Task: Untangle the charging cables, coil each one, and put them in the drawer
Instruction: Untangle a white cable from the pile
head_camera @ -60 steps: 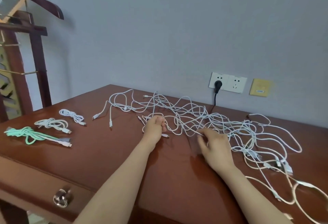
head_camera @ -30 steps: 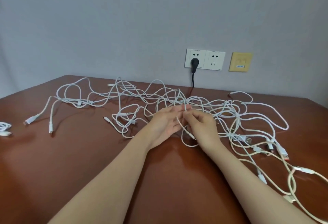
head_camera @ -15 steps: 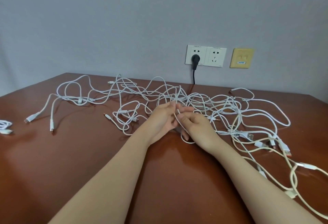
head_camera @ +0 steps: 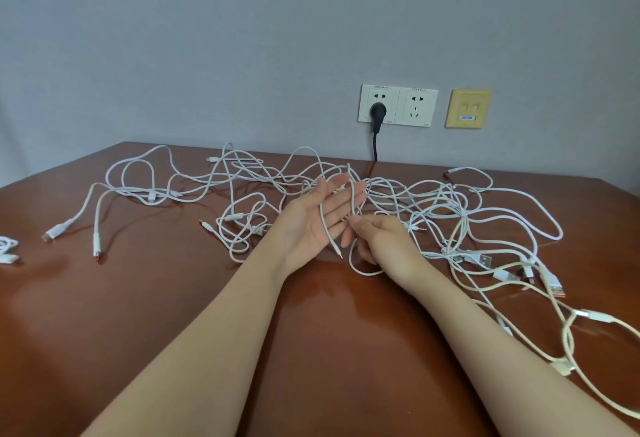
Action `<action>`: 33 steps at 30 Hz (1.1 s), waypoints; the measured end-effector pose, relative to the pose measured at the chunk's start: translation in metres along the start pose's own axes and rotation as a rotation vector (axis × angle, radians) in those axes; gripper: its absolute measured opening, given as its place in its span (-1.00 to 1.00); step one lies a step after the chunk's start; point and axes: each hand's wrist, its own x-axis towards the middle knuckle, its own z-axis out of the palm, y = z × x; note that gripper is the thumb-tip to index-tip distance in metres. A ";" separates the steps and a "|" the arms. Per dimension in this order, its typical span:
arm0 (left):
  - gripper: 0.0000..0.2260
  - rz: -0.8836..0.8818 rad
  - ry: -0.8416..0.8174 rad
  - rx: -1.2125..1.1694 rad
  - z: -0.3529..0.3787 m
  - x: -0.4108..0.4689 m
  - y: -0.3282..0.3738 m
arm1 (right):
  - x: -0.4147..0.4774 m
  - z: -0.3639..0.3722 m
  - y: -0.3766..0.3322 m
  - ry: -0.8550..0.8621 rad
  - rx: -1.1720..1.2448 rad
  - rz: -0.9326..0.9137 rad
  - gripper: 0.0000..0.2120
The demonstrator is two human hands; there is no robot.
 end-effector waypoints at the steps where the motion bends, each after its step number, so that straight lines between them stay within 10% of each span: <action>1: -0.74 -0.017 -0.019 0.009 0.001 0.000 -0.001 | 0.000 0.000 0.000 -0.007 0.010 0.009 -0.58; 26: -0.73 0.224 0.187 -0.293 -0.021 0.007 0.025 | -0.007 -0.019 -0.006 0.103 -0.836 -0.321 -0.84; 33: -0.76 0.086 0.243 0.255 -0.006 0.003 0.024 | -0.015 -0.023 -0.019 0.057 -0.688 -0.403 -0.76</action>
